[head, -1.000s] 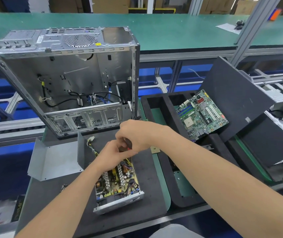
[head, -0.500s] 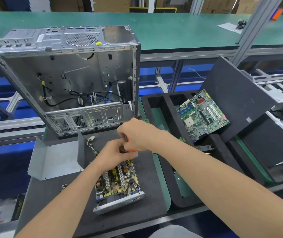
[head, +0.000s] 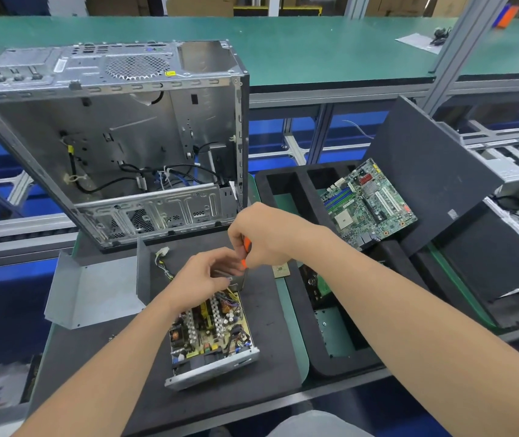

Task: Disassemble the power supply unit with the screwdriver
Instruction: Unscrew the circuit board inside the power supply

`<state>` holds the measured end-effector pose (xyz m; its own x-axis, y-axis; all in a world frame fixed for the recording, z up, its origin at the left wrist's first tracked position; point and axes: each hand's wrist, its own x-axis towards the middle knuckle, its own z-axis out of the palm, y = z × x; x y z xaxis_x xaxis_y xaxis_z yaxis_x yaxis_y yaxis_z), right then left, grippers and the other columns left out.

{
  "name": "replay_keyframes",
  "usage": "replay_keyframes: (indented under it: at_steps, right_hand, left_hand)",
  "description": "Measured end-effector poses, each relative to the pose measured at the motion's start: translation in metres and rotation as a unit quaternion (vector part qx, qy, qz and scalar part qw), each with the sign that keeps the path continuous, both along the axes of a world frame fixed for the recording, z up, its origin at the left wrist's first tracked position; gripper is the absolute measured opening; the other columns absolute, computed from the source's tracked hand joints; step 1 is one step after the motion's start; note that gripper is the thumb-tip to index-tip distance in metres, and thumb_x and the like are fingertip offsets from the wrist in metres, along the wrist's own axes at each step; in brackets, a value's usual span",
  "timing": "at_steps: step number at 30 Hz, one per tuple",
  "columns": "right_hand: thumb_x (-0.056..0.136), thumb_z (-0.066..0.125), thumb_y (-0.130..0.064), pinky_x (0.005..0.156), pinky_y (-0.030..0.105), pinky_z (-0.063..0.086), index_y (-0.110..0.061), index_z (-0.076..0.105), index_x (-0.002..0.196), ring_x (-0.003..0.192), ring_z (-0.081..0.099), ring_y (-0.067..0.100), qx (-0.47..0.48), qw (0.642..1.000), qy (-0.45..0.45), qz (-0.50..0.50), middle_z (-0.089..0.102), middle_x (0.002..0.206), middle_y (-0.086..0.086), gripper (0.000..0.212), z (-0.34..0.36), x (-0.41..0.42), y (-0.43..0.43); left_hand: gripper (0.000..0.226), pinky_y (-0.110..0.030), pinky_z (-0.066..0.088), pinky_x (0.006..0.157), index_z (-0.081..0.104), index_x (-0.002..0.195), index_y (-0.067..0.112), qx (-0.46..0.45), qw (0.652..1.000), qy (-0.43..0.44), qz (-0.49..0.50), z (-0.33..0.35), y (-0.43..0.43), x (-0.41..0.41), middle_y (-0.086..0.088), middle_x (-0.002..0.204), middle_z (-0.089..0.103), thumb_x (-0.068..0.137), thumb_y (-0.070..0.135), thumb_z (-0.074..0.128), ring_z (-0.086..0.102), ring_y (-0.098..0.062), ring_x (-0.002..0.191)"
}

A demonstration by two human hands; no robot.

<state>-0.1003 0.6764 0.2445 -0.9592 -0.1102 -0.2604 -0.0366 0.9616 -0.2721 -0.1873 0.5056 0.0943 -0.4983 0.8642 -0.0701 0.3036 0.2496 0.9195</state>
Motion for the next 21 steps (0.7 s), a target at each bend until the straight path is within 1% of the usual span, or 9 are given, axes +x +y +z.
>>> replay_keyframes:
  at_steps: [3, 5, 8, 12, 15, 18, 21]
  right_hand:
    - [0.078, 0.079, -0.015, 0.075, 0.041, 0.061, -0.020, 0.072, 0.081, 0.083, 0.065, 0.015, -0.009, 1.000, 0.008, -0.007, 0.067, 0.085, -0.008, 0.009, 0.009, 0.003, 0.005]
    - [0.078, 0.080, -0.016, 0.074, 0.040, 0.062, -0.021, 0.072, 0.080, 0.083, 0.067, 0.015, -0.010, 1.000, 0.007, -0.014, 0.070, 0.086, -0.006, 0.010, 0.016, 0.004, 0.008]
    - [0.077, 0.081, -0.016, 0.071, 0.037, 0.062, -0.023, 0.071, 0.078, 0.081, 0.068, 0.013, -0.012, 1.000, 0.014, -0.020, 0.070, 0.081, -0.009, 0.012, 0.027, 0.006, 0.012]
    - [0.078, 0.082, -0.018, 0.065, 0.030, 0.058, -0.023, 0.072, 0.078, 0.080, 0.066, 0.010, -0.023, 0.999, 0.024, -0.023, 0.067, 0.081, -0.013, 0.011, 0.041, 0.009, 0.014]
    - [0.079, 0.082, -0.020, 0.060, 0.024, 0.051, -0.022, 0.073, 0.081, 0.080, 0.065, 0.008, -0.029, 0.999, 0.028, -0.026, 0.069, 0.082, -0.011, 0.009, 0.047, 0.012, 0.015]
    - [0.077, 0.082, -0.018, 0.058, 0.024, 0.049, -0.022, 0.073, 0.080, 0.081, 0.065, 0.010, -0.025, 0.999, 0.030, -0.029, 0.065, 0.081, -0.014, 0.010, 0.052, 0.014, 0.016]
    - [0.075, 0.081, -0.016, 0.056, 0.025, 0.048, -0.023, 0.072, 0.077, 0.078, 0.067, 0.013, -0.004, 0.999, 0.022, -0.033, 0.066, 0.077, -0.012, 0.012, 0.055, 0.015, 0.017]
  left_hand:
    - [0.043, -0.019, 0.056, 0.091, 0.075, 0.111, 0.037, -0.003, 1.000, 0.003, 0.012, -0.002, 0.000, 0.001, 0.009, 0.107, 0.079, 0.088, 0.002, 0.071, 0.074, -0.010, 0.106]
    - [0.034, -0.017, 0.055, 0.087, 0.076, 0.106, 0.042, -0.016, 0.999, 0.047, 0.016, -0.003, 0.000, 0.001, 0.014, 0.106, 0.077, 0.087, 0.013, 0.079, 0.073, -0.006, 0.103]
    - [0.025, -0.014, 0.053, 0.085, 0.078, 0.097, 0.039, -0.022, 0.993, 0.117, 0.010, -0.004, 0.002, 0.004, 0.018, 0.108, 0.074, 0.082, 0.022, 0.089, 0.072, -0.006, 0.101]
    - [0.016, -0.015, 0.055, 0.084, 0.082, 0.091, 0.036, -0.021, 0.986, 0.162, 0.019, -0.005, 0.004, 0.006, 0.020, 0.106, 0.073, 0.080, 0.031, 0.092, 0.070, -0.005, 0.102]
    - [0.009, -0.021, 0.058, 0.083, 0.083, 0.086, 0.032, -0.016, 0.985, 0.169, 0.029, -0.007, 0.006, 0.008, 0.017, 0.101, 0.073, 0.082, 0.029, 0.090, 0.072, -0.006, 0.097]
    - [0.013, -0.028, 0.059, 0.081, 0.079, 0.082, 0.033, -0.019, 0.988, 0.152, 0.035, -0.005, 0.007, 0.010, 0.014, 0.096, 0.074, 0.085, 0.024, 0.088, 0.073, -0.009, 0.089]
    - [0.011, -0.031, 0.060, 0.083, 0.082, 0.086, 0.034, -0.026, 0.990, 0.130, 0.048, 0.000, 0.008, 0.012, 0.015, 0.094, 0.077, 0.088, 0.024, 0.085, 0.074, -0.007, 0.085]
